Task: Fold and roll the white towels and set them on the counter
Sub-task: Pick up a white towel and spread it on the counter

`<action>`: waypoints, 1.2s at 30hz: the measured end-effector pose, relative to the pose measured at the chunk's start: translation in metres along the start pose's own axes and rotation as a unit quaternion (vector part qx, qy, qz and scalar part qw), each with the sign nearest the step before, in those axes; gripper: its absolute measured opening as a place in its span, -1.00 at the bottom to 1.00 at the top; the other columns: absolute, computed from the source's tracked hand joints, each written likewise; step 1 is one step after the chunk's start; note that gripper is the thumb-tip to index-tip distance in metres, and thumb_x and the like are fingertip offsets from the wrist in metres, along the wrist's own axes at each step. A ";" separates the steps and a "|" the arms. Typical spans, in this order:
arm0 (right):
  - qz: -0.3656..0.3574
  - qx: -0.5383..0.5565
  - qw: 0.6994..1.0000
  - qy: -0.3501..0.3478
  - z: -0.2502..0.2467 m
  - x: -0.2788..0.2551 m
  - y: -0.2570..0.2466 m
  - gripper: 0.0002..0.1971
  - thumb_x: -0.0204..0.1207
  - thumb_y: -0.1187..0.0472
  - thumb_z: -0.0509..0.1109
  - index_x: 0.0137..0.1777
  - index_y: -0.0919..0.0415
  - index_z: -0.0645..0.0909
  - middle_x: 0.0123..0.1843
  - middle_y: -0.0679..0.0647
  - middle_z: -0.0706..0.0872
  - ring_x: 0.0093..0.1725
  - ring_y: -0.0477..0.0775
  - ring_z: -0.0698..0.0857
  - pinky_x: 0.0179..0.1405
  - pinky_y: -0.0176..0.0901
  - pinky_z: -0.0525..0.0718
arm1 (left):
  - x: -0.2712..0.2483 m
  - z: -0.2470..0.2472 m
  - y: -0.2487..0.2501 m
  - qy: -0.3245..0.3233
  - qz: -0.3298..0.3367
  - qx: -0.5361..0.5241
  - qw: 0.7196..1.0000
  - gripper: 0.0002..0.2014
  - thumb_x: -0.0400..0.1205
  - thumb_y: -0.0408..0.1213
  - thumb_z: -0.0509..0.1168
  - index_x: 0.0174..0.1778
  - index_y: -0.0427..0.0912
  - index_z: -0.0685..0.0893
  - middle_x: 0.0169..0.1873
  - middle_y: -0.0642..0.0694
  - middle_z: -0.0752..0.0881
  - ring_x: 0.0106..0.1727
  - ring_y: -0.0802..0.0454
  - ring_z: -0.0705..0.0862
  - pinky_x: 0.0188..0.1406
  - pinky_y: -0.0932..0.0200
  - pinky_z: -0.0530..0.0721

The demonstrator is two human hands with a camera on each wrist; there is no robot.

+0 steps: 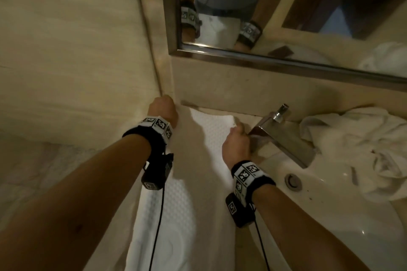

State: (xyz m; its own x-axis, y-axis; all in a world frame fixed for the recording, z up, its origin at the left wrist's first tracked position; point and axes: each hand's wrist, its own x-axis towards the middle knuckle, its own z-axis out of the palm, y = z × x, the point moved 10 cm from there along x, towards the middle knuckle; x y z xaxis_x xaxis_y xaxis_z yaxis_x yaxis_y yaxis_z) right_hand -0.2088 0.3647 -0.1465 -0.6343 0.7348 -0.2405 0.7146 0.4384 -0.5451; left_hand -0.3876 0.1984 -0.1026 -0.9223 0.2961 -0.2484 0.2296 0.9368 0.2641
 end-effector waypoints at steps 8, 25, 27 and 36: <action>-0.004 0.102 0.994 -0.040 0.027 0.031 -0.001 -0.37 0.63 0.37 0.16 0.66 0.39 0.03 0.66 0.28 0.14 0.60 0.26 0.25 0.45 -0.21 0.33 | 0.035 0.025 -0.006 0.028 -0.022 -0.029 0.999 -0.78 0.65 -0.39 0.14 0.16 -0.41 0.53 0.17 -0.44 0.62 0.19 -0.41 0.61 0.07 -0.12 0.60; -0.068 0.126 0.989 -0.038 -0.003 -0.023 0.013 -0.53 0.71 0.30 0.09 0.62 0.18 0.23 0.63 0.19 0.29 0.56 0.17 0.37 0.49 -0.10 0.34 | -0.087 0.109 0.031 -0.111 0.166 0.106 0.974 -0.26 0.59 0.13 0.21 0.64 -0.07 0.13 0.65 -0.25 -0.04 0.65 -0.33 -0.09 0.58 -0.34 0.06; -0.090 0.125 0.988 -0.011 -0.015 -0.039 0.019 -0.58 0.66 0.37 0.14 0.51 0.21 0.41 0.56 0.17 0.38 0.48 0.16 0.46 0.46 -0.11 0.43 | -0.106 0.111 0.032 -0.118 0.165 0.109 0.973 -0.29 0.60 0.13 0.20 0.63 -0.01 0.13 0.66 -0.23 -0.09 0.66 -0.33 -0.14 0.58 -0.37 0.03; 0.033 0.112 0.987 -0.112 -0.002 -0.114 0.087 -0.73 0.57 0.30 0.27 0.25 0.24 0.58 0.19 0.08 0.66 0.17 0.09 0.65 0.14 -0.23 0.59 | -0.195 0.117 0.036 -0.113 0.157 0.122 0.974 -0.32 0.54 0.16 0.29 0.55 0.05 0.29 0.61 -0.27 0.07 0.62 -0.31 0.01 0.50 -0.34 0.20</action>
State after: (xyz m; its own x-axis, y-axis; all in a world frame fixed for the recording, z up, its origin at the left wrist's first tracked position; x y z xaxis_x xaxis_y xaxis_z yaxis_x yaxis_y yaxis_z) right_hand -0.0743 0.3200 -0.1652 -0.6560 0.6137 -0.4393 0.6889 0.2490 -0.6807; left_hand -0.1630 0.1958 -0.1532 -0.7094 0.5827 -0.3965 0.5814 0.8018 0.1381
